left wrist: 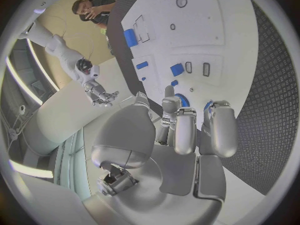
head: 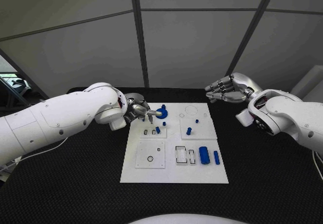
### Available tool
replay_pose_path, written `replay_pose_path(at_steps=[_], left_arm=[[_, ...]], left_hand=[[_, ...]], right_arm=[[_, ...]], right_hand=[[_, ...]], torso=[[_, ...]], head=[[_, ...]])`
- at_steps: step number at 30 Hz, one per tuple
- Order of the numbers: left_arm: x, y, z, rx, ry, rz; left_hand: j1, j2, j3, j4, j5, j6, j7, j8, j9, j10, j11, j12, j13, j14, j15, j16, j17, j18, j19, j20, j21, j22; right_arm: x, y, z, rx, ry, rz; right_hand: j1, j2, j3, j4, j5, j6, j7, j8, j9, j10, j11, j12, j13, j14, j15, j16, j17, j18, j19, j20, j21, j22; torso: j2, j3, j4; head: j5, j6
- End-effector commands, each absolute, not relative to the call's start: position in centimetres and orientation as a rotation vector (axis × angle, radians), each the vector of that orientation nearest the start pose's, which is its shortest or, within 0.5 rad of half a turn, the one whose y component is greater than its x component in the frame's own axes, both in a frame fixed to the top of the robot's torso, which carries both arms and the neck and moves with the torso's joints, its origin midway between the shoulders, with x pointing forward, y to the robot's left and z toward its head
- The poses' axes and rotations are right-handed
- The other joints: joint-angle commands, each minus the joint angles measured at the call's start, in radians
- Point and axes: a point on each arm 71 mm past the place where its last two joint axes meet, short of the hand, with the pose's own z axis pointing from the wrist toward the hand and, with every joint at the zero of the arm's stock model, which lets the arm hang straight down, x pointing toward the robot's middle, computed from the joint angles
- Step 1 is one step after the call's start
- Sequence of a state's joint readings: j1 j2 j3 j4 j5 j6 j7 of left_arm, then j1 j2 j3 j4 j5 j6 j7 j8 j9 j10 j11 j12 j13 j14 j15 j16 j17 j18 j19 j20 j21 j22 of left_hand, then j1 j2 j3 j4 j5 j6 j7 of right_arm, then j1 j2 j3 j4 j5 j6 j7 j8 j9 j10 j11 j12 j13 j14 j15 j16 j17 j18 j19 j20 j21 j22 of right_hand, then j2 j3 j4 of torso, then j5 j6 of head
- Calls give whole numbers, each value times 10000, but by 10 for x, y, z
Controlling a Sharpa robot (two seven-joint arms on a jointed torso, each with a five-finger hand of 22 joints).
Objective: Assemble the parts on the task board
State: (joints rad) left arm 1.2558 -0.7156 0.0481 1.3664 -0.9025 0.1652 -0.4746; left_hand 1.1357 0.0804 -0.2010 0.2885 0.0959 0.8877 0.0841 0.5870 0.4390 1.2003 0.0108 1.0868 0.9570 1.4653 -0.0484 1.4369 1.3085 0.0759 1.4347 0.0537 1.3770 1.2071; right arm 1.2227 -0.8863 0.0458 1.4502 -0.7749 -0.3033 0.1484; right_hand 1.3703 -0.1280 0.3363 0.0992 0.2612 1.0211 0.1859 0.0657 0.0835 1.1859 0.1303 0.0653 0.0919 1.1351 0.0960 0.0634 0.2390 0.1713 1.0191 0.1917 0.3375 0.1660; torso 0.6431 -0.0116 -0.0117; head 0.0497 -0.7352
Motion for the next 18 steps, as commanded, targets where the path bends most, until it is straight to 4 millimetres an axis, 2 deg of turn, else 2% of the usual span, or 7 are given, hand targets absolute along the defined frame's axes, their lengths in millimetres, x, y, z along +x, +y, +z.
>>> replay_pose_path(at_steps=[1, 8, 11, 18], left_arm=[[522, 189, -184, -2310, 23508, -4396], [527, 179, -187, -1721, 23563, -3835], [528, 175, -188, -1611, 23574, -3759], [531, 170, -189, -1500, 23641, -3668]], left_hand=[[-104, 6, -86, 11, -69, -26, -14, 79, 34, -169, 9, -189, -182, 650, -35, 3, 1536, -76, -46, 16, -72, -62], [-185, 12, -166, 24, -129, 10, -28, 114, 65, -227, -3, -285, -273, 650, -40, -5, 1538, -72, -58, 16, -84, -73], [-200, 12, -181, 25, -140, 13, -30, 117, 69, -242, -4, -308, -299, 651, -42, -4, 1540, -71, -61, 16, -87, -76], [-208, 11, -190, 25, -145, 12, -30, 117, 70, -259, -4, -334, -327, 650, -42, -9, 1537, -68, -68, 16, -96, -93]], right_arm=[[513, -244, -141, 4471, 15616, 11035], [515, -246, -141, 4563, 15396, 10896], [516, -247, -141, 4613, 15320, 10815], [518, -246, -141, 4662, 15201, 10750]], right_hand=[[-30, -68, -22, -87, -4, -97, 43, -10, -25, -73, 24, -13, -242, 37, 22, -10, -361, 145, 245, 55, -378, -304], [0, -52, -139, -213, 12, -33, 97, 24, -14, 250, -47, 134, -249, 945, -224, 259, -508, 153, 1131, -187, -301, -378], [-10, -38, -208, -248, 29, 46, 40, 47, 1, 423, -131, 203, -231, 1410, -364, 405, -465, 140, 1553, -345, -125, -316], [-60, -74, -271, -250, 96, -30, 86, 7, -19, 263, -71, 105, -263, 1314, -309, 261, -529, 95, 1497, -338, -210, -364]], torso=[[11, -2, 2], [20, -3, -26], [27, -7, -14], [33, -4, -22]], head=[[7, -24], [53, -86], [24, -101], [-39, -149]])
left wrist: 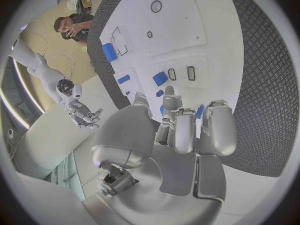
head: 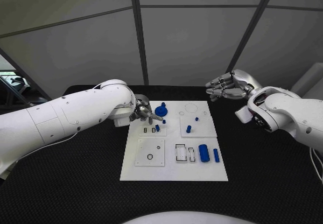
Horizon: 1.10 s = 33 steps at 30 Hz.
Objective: Assemble the parts on the task board
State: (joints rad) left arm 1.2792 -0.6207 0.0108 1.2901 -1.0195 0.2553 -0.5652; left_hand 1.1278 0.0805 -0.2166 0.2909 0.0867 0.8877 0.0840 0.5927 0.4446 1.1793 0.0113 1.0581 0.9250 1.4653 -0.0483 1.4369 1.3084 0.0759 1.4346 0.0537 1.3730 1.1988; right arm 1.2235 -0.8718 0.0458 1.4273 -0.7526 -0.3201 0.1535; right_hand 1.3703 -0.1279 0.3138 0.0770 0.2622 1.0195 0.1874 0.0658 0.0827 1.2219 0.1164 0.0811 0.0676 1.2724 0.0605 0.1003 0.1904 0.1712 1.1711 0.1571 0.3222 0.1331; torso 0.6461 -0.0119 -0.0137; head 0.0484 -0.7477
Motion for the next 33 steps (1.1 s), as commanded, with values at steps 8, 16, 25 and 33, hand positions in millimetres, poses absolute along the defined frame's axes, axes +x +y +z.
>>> replay_pose_path(at_steps=[8, 16, 25, 33], left_arm=[[532, 166, -191, -1360, 23776, -3633], [533, 160, -193, -1189, 23909, -3636], [533, 154, -196, -958, 24112, -3617], [532, 152, -198, -772, 24266, -3603]], left_hand=[[-72, 48, -39, -36, 48, 2, -31, 60, 28, -76, -11, -99, -46, 649, -44, -18, 1539, -65, -80, 16, -68, -22], [-6, 58, -39, -59, 104, -6, -31, 60, 37, -98, -12, -139, -81, 650, -44, -22, 1541, -64, -87, 15, -73, -27], [167, 124, -9, -99, 169, -22, -30, 61, 60, -127, -11, -210, -138, 651, -43, -29, 1548, -62, -99, 16, -82, -31], [353, 183, 38, -147, 219, -19, -35, 74, 86, -148, -15, -277, -194, 652, -44, -37, 1553, -61, -107, 16, -86, -28]], right_arm=[[519, -245, -141, 4711, 15207, 10702], [520, -244, -141, 4741, 15244, 10680], [520, -242, -142, 4798, 15316, 10606], [522, -241, -143, 4842, 15339, 10552]], right_hand=[[-122, -81, -110, -7, 250, -86, 112, -4, -25, -209, 120, -98, -23, -132, 100, -216, -93, 81, -100, 49, -155, -90], [-136, -47, -121, 6, 363, -86, 112, 9, -24, -220, 120, -92, -17, -124, 104, -244, -108, 89, -112, 60, -196, -115], [-188, -39, -159, 40, 579, -64, 103, 26, -17, -219, 114, -77, -11, -92, 100, -275, -126, 101, -97, 70, -251, -154], [-195, -42, -168, 44, 622, -72, 105, 23, -19, -224, 116, -76, -11, -90, 101, -283, -132, 103, -94, 73, -266, -164]], torso=[[16, 0, 2], [23, -5, 1], [27, -2, 14], [17, -4, 14]], head=[[-16, -79], [-26, -160], [-39, -236], [-42, -276]])
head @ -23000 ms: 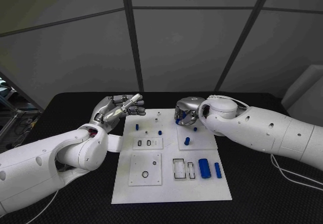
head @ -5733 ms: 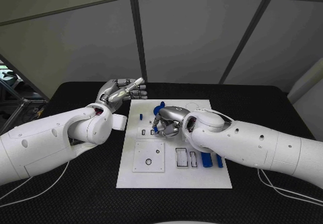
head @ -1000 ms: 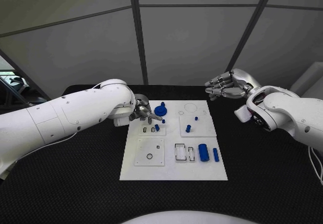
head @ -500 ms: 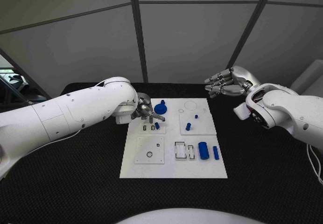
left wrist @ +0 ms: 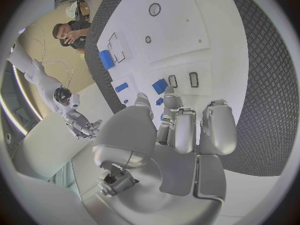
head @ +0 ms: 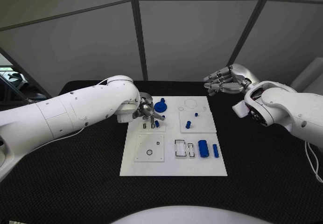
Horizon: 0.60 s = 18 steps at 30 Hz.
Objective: Assemble the parts on the task board
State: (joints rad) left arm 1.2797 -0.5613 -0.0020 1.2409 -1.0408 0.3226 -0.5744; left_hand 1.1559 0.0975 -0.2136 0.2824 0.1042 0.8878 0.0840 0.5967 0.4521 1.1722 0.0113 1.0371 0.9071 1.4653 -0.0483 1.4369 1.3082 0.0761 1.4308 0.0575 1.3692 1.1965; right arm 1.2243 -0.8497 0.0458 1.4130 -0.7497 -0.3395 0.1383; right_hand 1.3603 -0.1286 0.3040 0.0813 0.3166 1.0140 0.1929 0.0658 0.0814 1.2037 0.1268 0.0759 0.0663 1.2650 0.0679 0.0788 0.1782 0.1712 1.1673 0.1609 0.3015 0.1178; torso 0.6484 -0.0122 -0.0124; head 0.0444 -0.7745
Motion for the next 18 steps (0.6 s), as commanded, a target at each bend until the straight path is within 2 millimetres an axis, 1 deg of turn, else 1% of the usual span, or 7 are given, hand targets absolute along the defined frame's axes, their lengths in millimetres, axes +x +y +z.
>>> replay_pose_path(at_steps=[1, 8, 11, 18], left_arm=[[532, 152, -198, -758, 24284, -3594], [532, 152, -201, -690, 24369, -3553], [532, 151, -202, -671, 24401, -3542], [534, 152, -204, -705, 24384, -3586]], left_hand=[[79, 17, 11, -63, 46, -19, -34, 35, 12, -85, -15, -78, -28, 653, -44, -36, 1556, -62, -71, -22, -50, -9], [135, 47, 33, -77, 58, -15, -37, 40, 21, -97, -16, -108, -56, 654, -45, -37, 1559, -60, -76, -23, -55, -14], [180, 61, 46, -91, 62, -13, -39, 44, 27, -86, -19, -107, -49, 654, -47, -39, 1560, -60, -76, -23, -54, -10], [412, 122, 123, -188, 68, -5, -48, 59, 58, -83, -28, -173, -98, 657, -54, -47, 1569, -62, -78, -29, -51, 10]], right_arm=[[522, -241, -143, 4848, 15345, 10547], [522, -239, -143, 4841, 15387, 10562], [522, -238, -143, 4830, 15395, 10575], [522, -237, -143, 4809, 15360, 10595]], right_hand=[[-97, -36, -72, 2, 87, -21, 51, 21, -7, -44, 13, -25, 1, -15, 28, -70, -11, 103, -55, 36, -63, -13], [-98, -35, -73, 3, 100, -25, 52, 19, -8, -45, 14, -25, 1, -14, 28, -72, -13, 104, -54, 36, -67, -16], [-98, -35, -73, 3, 100, -25, 52, 19, -8, -45, 14, -25, 1, -14, 28, -72, -13, 104, -54, 36, -67, -16], [-73, -9, -58, -5, 142, -29, 49, 19, -9, -38, 7, -17, 4, -1, 22, -76, -17, 109, -40, 33, -78, -25]], torso=[[-8, -3, 4], [-5, -2, 15], [-6, -9, 9], [-5, -3, 8]], head=[[-4, -9], [-7, -46], [-1, -57], [-8, -74]])
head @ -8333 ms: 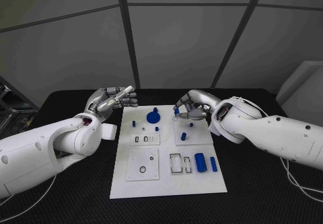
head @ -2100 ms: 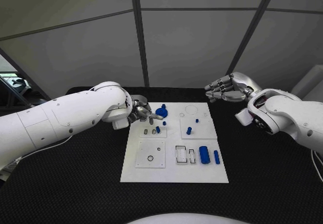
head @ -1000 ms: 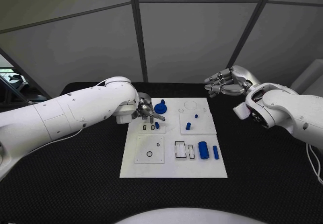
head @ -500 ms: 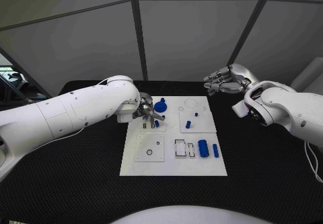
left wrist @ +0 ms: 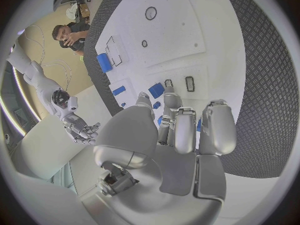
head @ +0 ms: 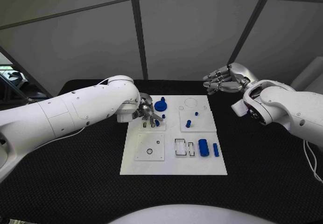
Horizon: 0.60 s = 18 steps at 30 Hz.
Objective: Assemble the parts on the task board
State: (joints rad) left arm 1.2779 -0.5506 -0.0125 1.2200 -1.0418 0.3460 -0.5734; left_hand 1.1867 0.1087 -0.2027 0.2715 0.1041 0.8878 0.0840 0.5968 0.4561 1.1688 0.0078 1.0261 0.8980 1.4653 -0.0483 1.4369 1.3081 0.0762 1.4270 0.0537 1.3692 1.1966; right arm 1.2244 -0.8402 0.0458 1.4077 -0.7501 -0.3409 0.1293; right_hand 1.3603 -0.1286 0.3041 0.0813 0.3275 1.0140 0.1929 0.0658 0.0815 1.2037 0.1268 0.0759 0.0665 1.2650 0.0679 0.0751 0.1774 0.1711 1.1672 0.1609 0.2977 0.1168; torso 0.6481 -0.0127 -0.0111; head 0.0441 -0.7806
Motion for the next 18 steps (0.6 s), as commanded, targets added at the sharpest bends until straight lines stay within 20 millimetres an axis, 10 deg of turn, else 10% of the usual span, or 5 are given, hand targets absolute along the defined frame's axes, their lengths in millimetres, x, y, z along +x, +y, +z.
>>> replay_pose_path(at_steps=[1, 18], left_arm=[[534, 152, -204, -718, 24370, -3597], [535, 146, -203, -827, 24133, -3954]], left_hand=[[156, 42, 45, -99, 69, -5, -50, 60, 24, -45, 5, -72, -12, 657, -56, -48, 1572, -63, -41, 7, -50, 12], [684, 385, 528, -352, 82, -30, -72, 63, 78, -22, -19, -178, -68, 665, -78, -60, 1596, -63, -44, -12, -50, 40]], right_arm=[[522, -237, -143, 4808, 15358, 10597], [524, -235, -144, 4802, 15366, 10619]], right_hand=[[-73, -8, -58, -6, 33, -29, 49, 19, -10, -39, 6, -18, 2, -2, 22, -40, -9, 110, -40, 33, -40, -15], [46, 12, -17, -86, 70, -5, 31, 36, -3, 2, -18, 10, 9, 49, -8, -40, -16, 119, 23, 6, -46, -27]], torso=[[-2, 2, -6], [8, 2, -7]], head=[[-2, -17], [-28, -77]])
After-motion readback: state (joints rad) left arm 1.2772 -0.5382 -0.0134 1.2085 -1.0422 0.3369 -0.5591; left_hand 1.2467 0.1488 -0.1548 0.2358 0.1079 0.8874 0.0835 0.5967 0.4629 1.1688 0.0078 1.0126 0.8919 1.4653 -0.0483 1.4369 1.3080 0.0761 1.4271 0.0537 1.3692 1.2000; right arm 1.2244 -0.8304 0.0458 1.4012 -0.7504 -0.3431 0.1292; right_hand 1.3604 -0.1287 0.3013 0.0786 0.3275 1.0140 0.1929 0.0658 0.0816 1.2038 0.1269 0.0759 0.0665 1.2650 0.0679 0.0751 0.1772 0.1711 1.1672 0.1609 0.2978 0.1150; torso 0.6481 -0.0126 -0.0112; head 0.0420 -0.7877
